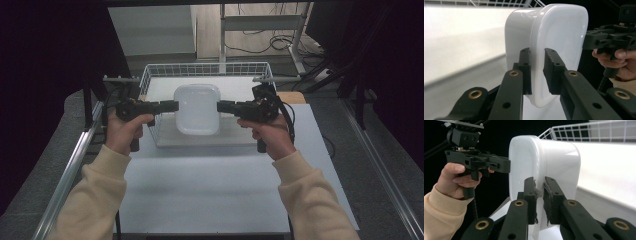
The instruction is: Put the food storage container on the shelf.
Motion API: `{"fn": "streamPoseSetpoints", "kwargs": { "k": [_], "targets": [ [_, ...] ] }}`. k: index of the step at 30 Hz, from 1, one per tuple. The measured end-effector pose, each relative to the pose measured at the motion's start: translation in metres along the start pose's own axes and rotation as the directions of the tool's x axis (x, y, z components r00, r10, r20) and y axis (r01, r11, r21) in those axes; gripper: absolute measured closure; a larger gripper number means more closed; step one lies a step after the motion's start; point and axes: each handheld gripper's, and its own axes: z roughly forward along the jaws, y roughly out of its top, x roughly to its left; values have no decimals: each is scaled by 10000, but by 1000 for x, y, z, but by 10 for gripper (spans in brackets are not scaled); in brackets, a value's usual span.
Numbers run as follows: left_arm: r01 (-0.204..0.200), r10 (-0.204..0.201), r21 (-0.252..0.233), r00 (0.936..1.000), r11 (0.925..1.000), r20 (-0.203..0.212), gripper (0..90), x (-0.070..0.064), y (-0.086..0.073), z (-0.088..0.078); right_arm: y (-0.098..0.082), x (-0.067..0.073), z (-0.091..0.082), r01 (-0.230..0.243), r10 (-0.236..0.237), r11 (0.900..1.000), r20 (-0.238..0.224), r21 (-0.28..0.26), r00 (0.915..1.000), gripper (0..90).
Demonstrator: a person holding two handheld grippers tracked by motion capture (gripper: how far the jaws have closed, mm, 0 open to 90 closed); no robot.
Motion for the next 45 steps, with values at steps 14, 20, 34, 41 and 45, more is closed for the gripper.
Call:
{"fn": "streamPoseSetpoints", "kwargs": {
  "k": [14, 20, 34, 41, 45],
  "targets": [
    [971, -969, 423, 9953, 9944, -56, 768, 37, 50, 45, 40, -60, 20, -1145, 1143, 9933, 94, 172, 9934, 799],
    [1798, -1805, 245, 9831, 9834, 319, 765, 59, 60, 60, 46, -82, 29, -2026, 2025, 9793, 92, 55, 9792, 759],
    [3374, -3395, 419, 9387, 9404, 603, 686, 91, 62, 85, 43, -132, 56, -4409, 4406, 8976, -326, -21, 8971, 668],
    [2209, -2206, -189, 9752, 9751, 160, 381, 74, 54, 68, 44, -115, 42, -3308, 3326, 9414, 183, -652, 9429, 421],
    [1179, -1195, -440, 9922, 9921, -353, 293, 57, 30, 41, 30, -90, 14, -1345, 1395, 9879, 637, -769, 9882, 352]
  ]
}}
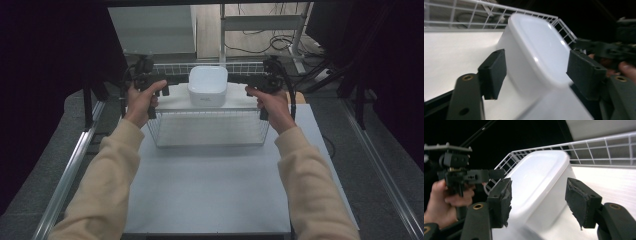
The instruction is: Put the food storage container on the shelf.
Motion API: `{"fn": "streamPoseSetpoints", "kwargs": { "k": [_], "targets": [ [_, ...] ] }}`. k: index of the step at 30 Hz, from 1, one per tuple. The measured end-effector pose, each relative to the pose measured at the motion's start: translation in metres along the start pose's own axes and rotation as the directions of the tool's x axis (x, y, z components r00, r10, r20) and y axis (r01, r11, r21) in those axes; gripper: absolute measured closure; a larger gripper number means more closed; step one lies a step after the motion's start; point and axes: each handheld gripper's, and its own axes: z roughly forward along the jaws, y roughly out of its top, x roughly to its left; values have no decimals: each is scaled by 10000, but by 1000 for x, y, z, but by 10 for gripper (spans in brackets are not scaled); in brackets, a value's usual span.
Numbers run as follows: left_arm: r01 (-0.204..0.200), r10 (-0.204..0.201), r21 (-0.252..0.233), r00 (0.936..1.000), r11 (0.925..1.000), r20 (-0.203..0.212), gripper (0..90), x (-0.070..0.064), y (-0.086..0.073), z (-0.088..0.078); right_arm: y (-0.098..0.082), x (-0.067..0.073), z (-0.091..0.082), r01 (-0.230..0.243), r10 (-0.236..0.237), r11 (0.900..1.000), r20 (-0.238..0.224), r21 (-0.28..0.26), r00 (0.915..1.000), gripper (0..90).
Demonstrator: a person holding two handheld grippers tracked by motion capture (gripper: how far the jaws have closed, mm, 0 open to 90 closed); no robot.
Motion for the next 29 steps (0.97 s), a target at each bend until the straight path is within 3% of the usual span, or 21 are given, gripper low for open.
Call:
{"fn": "streamPoseSetpoints", "kwargs": {
  "k": [3, 7, 10, 12, 15, 20, 22, 29],
  "targets": [
    [-426, 427, 58, 9987, 9991, -281, 269, -3, -29, -19, -21, 9, -24, 947, -947, 9955, 181, 41, 9953, 329],
    [-858, 867, 180, 9946, 9962, -573, 260, -4, -74, -38, -59, 17, -50, 1945, -1971, 9800, 716, 419, 9778, 302],
    [-1240, 1278, 502, 9883, 9910, -828, 257, -5, -108, -46, -94, 20, -65, 2393, -2448, 9689, 1032, 632, 9641, 292],
    [-1269, 1323, 642, 9872, 9898, -892, 255, -5, -129, -50, -118, 19, -74, 2583, -2651, 9635, 1189, 701, 9569, 291],
    [-1146, 1208, 878, 9903, 9895, -689, 250, -3, -158, -51, -150, 12, -81, 2570, -2693, 9605, 1248, 1065, 9549, 285],
    [-1233, 1341, 993, 9847, 9874, -1109, 245, -1, -190, -53, -186, -3, -86, 2179, -2371, 9659, 1401, 1399, 9613, 284],
    [-1323, 1491, 1300, 9803, 9826, -1295, 245, 0, -196, -49, -192, -7, -86, 2117, -2372, 9627, 1492, 1684, 9600, 276],
    [-1518, 1717, 1321, 9729, 9795, -1547, 238, -4, -201, -45, -193, -6, -90, 2199, -2412, 9648, 1519, 1446, 9585, 254]
  ]
}}
